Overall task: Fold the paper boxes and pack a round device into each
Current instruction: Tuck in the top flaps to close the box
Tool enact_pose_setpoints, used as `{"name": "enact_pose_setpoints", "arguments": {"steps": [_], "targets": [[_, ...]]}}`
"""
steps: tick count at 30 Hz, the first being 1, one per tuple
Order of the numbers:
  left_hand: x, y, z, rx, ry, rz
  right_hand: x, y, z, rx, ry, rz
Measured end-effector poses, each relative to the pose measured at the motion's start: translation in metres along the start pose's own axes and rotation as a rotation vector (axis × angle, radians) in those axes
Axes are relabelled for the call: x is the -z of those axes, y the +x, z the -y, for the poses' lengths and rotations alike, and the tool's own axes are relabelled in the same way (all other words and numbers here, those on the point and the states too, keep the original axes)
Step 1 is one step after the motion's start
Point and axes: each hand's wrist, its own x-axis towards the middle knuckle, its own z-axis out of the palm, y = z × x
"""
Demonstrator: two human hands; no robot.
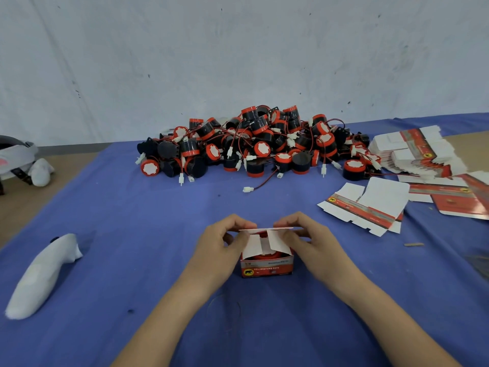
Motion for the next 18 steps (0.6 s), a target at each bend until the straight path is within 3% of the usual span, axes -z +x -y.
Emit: {"name": "enact_pose_setpoints", "arguments": {"steps": [6,12,18], "targets": [[0.005,-0.009,0.003,0.034,-0.006,0.053,0.006,-0.004,-0.007,-0.103,-0.024,0.036],[0.017,-0.019,0.015,-0.201,0.454,0.173,0.013,-0.023,-0.005,0.064,-0.172,0.206],[0.019,-0.028,0.016,-0.344,0.503,0.163,0.013,-0.028,-0.004,0.210,-0.359,0.230]]}}
